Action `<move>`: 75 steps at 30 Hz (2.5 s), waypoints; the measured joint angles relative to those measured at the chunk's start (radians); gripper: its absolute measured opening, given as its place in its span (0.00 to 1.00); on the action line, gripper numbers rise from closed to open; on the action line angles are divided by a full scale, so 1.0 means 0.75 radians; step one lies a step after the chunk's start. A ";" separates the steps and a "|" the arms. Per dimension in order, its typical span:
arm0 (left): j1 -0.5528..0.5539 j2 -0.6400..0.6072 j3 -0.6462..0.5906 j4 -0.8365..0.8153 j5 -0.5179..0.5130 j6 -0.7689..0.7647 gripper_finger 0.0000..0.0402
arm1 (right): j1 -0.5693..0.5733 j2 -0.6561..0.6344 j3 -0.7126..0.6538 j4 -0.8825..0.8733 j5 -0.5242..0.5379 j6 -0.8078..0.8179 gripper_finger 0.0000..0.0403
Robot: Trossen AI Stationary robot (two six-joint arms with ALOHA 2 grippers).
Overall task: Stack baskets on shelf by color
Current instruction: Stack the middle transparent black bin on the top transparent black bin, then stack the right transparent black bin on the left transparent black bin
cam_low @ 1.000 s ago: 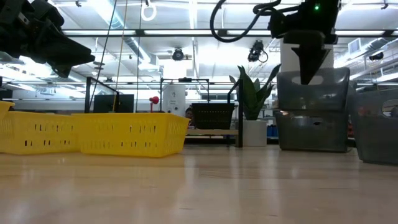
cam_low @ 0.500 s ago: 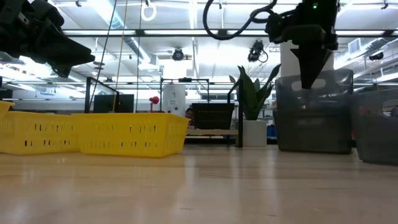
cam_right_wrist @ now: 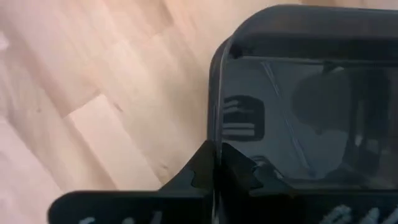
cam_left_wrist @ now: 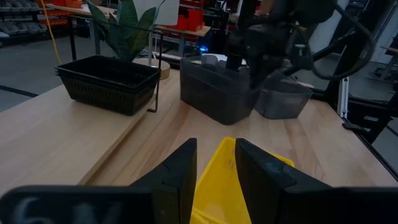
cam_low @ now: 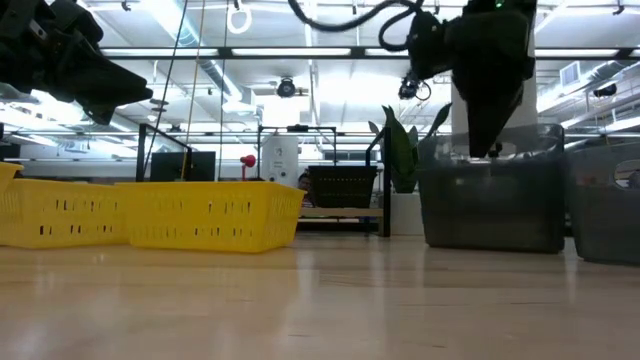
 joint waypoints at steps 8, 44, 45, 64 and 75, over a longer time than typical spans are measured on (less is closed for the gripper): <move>0.000 0.000 0.000 0.001 0.000 0.000 0.29 | 0.076 -0.004 0.000 0.123 -0.090 0.073 0.18; 0.000 0.000 0.000 0.000 0.000 0.000 0.29 | 0.441 -0.002 0.158 -0.122 -0.279 -0.215 0.25; 0.000 0.000 0.000 0.001 0.000 0.000 0.29 | 0.458 -0.002 0.151 -0.124 -0.279 -0.287 0.25; 0.000 0.000 0.000 0.001 0.000 -0.001 0.29 | 0.547 -0.002 0.149 -0.295 -0.261 -0.454 0.18; 0.000 0.000 0.000 0.000 0.000 0.000 0.29 | 0.567 -0.002 0.143 -0.549 -0.316 -0.381 0.18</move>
